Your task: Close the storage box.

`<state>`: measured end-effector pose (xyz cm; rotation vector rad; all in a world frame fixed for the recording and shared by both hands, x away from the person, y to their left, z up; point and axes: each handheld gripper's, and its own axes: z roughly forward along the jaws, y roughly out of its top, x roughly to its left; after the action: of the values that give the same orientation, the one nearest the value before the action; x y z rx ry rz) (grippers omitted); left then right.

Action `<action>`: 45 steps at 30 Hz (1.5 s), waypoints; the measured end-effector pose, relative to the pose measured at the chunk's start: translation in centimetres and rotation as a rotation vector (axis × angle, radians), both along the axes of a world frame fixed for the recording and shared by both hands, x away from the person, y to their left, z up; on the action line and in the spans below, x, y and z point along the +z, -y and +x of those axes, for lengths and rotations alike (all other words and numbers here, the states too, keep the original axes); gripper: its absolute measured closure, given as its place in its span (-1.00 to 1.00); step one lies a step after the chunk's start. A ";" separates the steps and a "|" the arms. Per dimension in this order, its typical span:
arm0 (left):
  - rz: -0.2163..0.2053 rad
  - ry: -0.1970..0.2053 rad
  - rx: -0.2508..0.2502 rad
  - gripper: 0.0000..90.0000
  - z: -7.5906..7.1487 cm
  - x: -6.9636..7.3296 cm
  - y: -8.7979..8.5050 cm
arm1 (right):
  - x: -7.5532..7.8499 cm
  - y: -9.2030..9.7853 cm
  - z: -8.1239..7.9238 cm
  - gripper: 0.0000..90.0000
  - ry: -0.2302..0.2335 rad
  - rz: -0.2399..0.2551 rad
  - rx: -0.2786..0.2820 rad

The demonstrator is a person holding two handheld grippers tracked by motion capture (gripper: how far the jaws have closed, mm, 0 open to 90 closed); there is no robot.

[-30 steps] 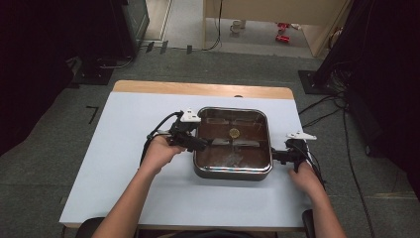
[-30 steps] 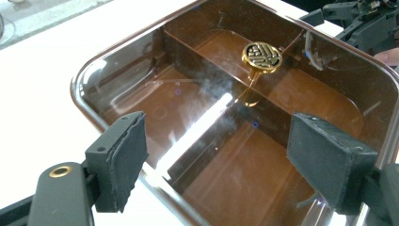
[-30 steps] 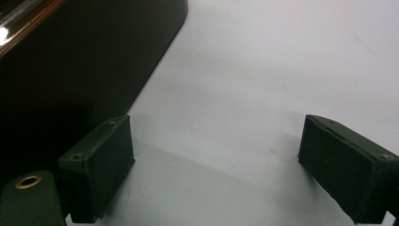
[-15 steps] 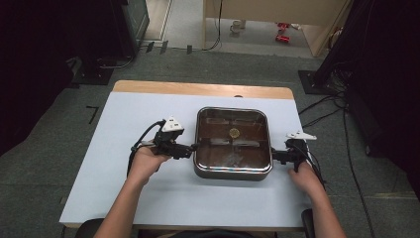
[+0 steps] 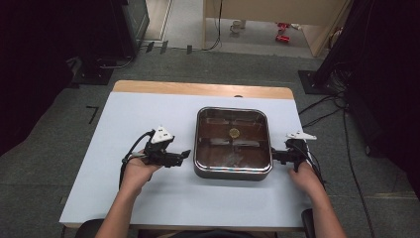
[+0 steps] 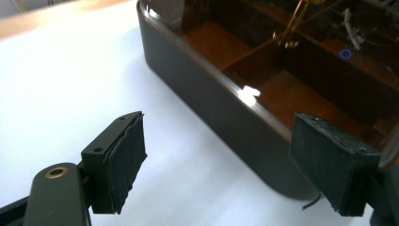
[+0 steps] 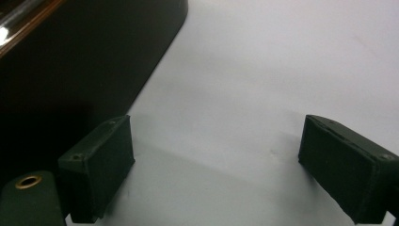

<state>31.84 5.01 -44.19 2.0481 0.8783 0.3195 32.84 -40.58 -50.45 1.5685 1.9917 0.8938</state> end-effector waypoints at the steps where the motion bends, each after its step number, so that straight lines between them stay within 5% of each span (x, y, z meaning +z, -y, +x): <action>1: 0.000 -0.006 0.010 -0.57 -0.1 -0.4 -0.1 | 0.0 0.0 0.0 -0.77 0.000 0.000 0.000; 8: 0.038 -0.046 0.038 -0.57 -0.3 -2.4 -0.9 | 0.0 0.0 0.0 -0.77 0.000 0.001 -0.001; 15: 0.013 -0.073 0.124 -0.57 -0.3 -3.4 -1.5 | 0.0 0.0 0.0 -0.77 0.000 0.001 -0.001; 19: 0.068 -0.069 0.110 -0.57 -0.4 -4.1 -1.3 | 0.0 0.0 0.0 -0.77 0.000 0.001 -0.001; 24: 0.079 -0.107 0.108 -0.53 0.1 -5.0 -1.0 | 0.0 0.0 0.0 -0.77 0.000 0.001 0.000; 29: 0.090 -0.046 0.090 -0.57 -0.1 -5.6 -0.4 | 0.0 0.0 0.0 -0.77 0.000 0.001 0.000; 32: 0.131 -0.019 0.092 -0.59 -0.4 -5.7 0.1 | 0.0 0.0 0.0 -0.77 0.000 0.001 -0.001; 45: 0.139 -0.015 0.092 -0.60 -0.4 -5.7 0.1 | 0.0 0.0 0.0 -0.77 0.000 0.001 0.000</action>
<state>31.43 4.88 -49.92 2.1438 0.9849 0.4266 32.84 -40.58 -50.45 1.5695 1.9915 0.8943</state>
